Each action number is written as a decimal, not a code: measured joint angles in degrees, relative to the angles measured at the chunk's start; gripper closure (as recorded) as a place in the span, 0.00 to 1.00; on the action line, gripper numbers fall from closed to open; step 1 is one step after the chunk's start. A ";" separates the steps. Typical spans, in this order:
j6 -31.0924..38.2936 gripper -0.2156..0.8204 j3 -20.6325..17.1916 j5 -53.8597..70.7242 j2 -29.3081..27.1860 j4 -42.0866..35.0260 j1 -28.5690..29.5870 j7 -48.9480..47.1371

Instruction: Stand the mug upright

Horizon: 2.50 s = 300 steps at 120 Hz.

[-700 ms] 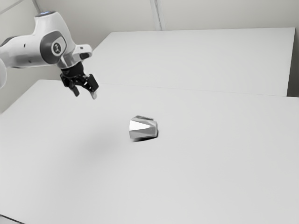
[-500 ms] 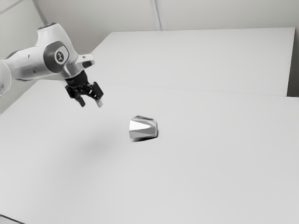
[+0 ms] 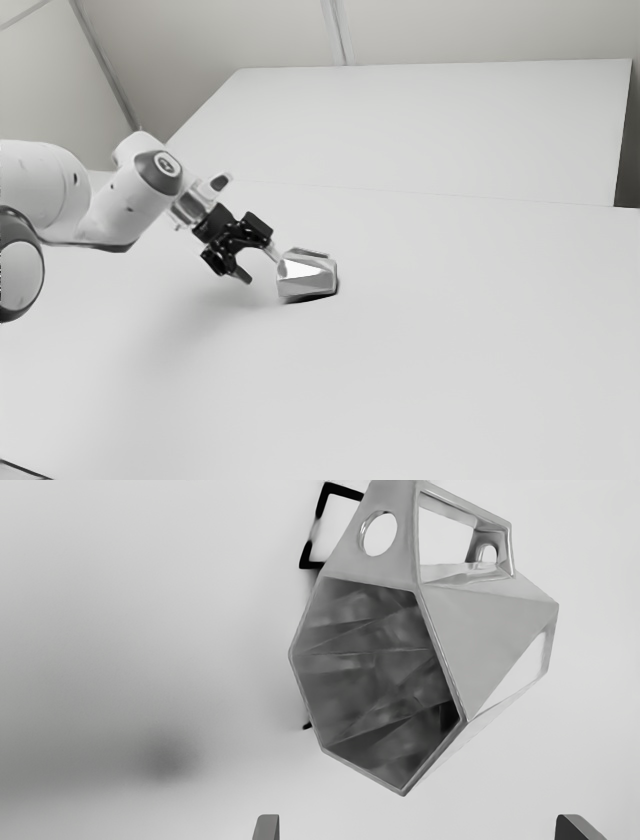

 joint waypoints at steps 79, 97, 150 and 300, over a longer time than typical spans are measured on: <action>0.98 0.21 -0.16 -16.50 4.54 1.28 -1.62 4.29; 1.33 0.24 -0.30 -17.28 4.77 1.28 -1.73 4.48; 1.75 0.58 -1.07 -17.29 4.77 1.85 -2.35 5.08; 13.53 0.97 -1.46 5.85 -2.15 2.07 -6.07 -5.35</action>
